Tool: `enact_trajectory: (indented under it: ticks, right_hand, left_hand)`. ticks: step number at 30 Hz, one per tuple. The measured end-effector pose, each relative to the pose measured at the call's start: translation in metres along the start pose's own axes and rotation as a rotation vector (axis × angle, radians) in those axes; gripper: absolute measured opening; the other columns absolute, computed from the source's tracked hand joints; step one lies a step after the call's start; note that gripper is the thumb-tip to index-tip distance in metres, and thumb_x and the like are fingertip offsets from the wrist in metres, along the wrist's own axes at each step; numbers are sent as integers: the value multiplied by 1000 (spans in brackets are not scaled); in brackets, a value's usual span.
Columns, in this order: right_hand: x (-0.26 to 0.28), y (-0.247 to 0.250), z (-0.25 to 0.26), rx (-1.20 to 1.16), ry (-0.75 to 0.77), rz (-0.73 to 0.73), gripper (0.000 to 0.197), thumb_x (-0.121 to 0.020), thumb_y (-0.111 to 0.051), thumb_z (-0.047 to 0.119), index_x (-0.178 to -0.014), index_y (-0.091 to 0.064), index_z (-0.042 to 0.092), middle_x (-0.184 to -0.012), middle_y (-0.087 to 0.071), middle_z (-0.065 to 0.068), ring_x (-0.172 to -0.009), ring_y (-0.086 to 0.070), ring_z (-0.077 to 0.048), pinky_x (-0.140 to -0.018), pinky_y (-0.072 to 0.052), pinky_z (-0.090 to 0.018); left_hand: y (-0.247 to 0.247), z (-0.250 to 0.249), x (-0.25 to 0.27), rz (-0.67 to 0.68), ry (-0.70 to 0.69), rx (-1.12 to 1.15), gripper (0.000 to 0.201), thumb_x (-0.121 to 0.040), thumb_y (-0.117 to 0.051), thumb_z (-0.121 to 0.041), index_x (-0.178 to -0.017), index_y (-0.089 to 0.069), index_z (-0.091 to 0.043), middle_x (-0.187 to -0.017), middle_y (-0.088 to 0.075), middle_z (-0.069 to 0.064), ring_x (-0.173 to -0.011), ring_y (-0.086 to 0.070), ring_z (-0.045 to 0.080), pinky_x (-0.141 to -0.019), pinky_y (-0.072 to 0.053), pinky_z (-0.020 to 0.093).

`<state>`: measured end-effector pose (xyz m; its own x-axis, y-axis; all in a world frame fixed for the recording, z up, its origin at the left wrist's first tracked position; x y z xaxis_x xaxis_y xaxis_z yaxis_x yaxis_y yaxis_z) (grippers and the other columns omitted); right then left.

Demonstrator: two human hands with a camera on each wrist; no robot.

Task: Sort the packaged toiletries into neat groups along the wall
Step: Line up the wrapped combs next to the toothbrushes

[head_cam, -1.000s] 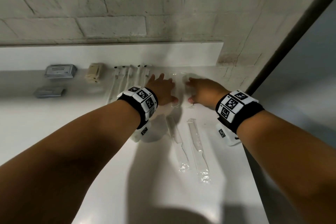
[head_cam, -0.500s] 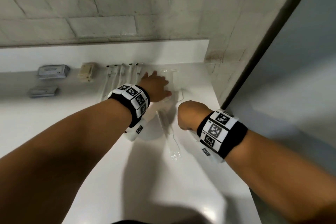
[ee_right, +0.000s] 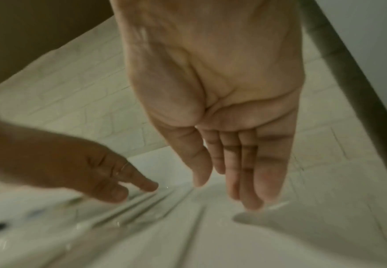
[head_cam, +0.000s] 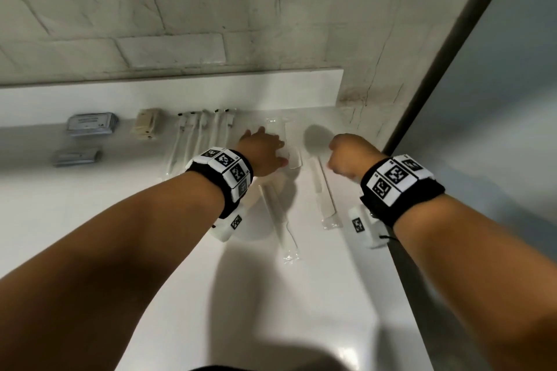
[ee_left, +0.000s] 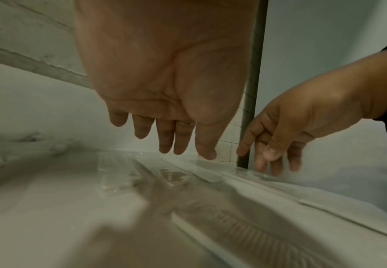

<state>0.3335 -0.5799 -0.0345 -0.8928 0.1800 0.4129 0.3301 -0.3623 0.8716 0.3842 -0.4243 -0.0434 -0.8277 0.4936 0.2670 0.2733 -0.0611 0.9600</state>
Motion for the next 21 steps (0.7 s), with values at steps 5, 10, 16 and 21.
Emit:
enact_trajectory:
  ticks: [5,10,16,21]
  right_hand:
    - [20,-13,11,190,310,66,59,-81,-72,21,-136,-52,23,-148,-44,9,-132,-45,-15,-110,-36,-32]
    - [1,-27,6,393,291,95,73,-85,-69,27,-148,-32,26,-158,-22,11,-140,-33,-18,-112,-31,-32]
    - [-35,-10,20,365,352,33,62,-85,-68,24,-141,-43,22,-135,-56,-8,-119,-55,-29,-90,-42,-28]
    - [-68,0,37,449,367,24,56,-85,-66,23,-136,-44,14,-121,-62,-12,-109,-59,-31,-81,-42,-31]
  left_hand:
    - [0,-19,-14,-28,-80,-83,49,-94,-42,-44,-138,-45,-22,-149,-39,-6,-140,-24,24,-114,-15,44]
    - [-10,-20,-30,10,-62,-177,52,-91,-42,-51,-136,-44,-24,-142,-47,-8,-139,-24,25,-113,-14,49]
    - [-12,-18,-35,-26,-57,-186,50,-90,-43,-49,-132,-47,-22,-130,-58,-1,-135,-30,29,-109,-21,48]
    - [-11,-16,-38,-51,-68,-169,52,-87,-48,-52,-130,-51,-23,-122,-63,1,-136,-30,28,-109,-21,48]
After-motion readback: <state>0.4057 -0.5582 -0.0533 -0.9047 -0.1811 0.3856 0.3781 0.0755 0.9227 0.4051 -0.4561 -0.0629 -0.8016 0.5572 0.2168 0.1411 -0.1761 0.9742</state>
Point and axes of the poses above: each hand's wrist, its own x-axis away from the middle knuckle, its own y-axis out of the back of the hand, z = x × y, the point moved 8 cm from there along -x, towards the middle knuckle
